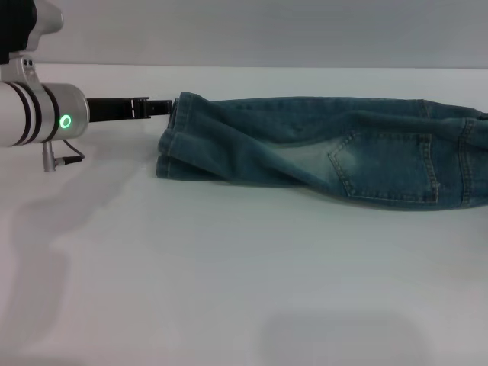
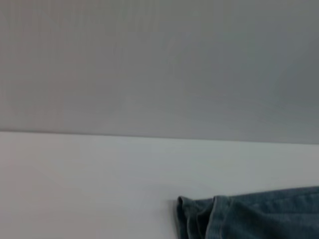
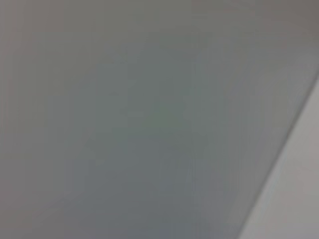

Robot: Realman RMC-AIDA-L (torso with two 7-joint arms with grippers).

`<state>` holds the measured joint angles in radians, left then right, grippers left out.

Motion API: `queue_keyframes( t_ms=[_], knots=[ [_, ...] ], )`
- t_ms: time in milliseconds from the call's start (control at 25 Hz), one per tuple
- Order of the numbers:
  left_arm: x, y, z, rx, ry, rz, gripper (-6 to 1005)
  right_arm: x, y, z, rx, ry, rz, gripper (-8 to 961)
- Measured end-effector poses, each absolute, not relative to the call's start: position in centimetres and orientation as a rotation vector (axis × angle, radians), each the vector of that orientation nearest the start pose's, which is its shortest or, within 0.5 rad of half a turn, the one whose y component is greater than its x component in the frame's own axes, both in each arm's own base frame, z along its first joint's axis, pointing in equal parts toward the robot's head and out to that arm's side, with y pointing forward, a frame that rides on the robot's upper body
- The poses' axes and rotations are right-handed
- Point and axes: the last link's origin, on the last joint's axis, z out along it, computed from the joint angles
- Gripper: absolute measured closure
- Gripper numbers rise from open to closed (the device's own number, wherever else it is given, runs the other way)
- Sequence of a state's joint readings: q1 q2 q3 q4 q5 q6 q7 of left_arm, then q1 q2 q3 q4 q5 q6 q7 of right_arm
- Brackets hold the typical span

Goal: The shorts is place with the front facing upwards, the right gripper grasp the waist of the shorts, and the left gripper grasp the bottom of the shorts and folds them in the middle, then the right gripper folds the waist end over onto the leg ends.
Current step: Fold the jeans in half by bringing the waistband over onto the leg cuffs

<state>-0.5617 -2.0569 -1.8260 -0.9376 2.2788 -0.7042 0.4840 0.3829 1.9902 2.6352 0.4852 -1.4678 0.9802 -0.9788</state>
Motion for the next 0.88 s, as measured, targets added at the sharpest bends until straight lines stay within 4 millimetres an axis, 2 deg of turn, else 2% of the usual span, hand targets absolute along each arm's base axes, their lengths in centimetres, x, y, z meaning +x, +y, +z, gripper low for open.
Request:
queue_keyframes(
  t_ms=[80, 200, 440, 600, 680, 880],
  knots=[
    [-24.2, 42.5, -0.2, -2.022, -1.257, -0.275, 176, 39.3, 34.4, 9.6, -1.168, 1.731, 1.255, 294],
    [-24.5, 42.1, -0.4, -2.033, -1.257, -0.26, 176, 39.9, 33.0, 8.7, -1.187, 1.724, 1.222, 294],
    [-24.3, 41.7, -0.7, -2.077, -1.243, -0.268, 176, 39.6, 30.5, 7.6, -1.259, 1.67, 1.236, 294],
    [-23.7, 41.7, -0.9, -2.114, -1.214, -0.295, 176, 39.8, 29.3, 7.3, -1.283, 1.643, 1.233, 294],
    [-22.4, 41.4, -1.4, -2.185, -1.131, -0.311, 176, 39.8, 28.9, 7.3, -1.304, 1.618, 1.229, 294],
    [-21.2, 41.3, -2.3, -2.251, -1.058, -0.336, 176, 38.6, 28.7, 7.0, -1.453, 1.483, 1.226, 294]
  ],
)
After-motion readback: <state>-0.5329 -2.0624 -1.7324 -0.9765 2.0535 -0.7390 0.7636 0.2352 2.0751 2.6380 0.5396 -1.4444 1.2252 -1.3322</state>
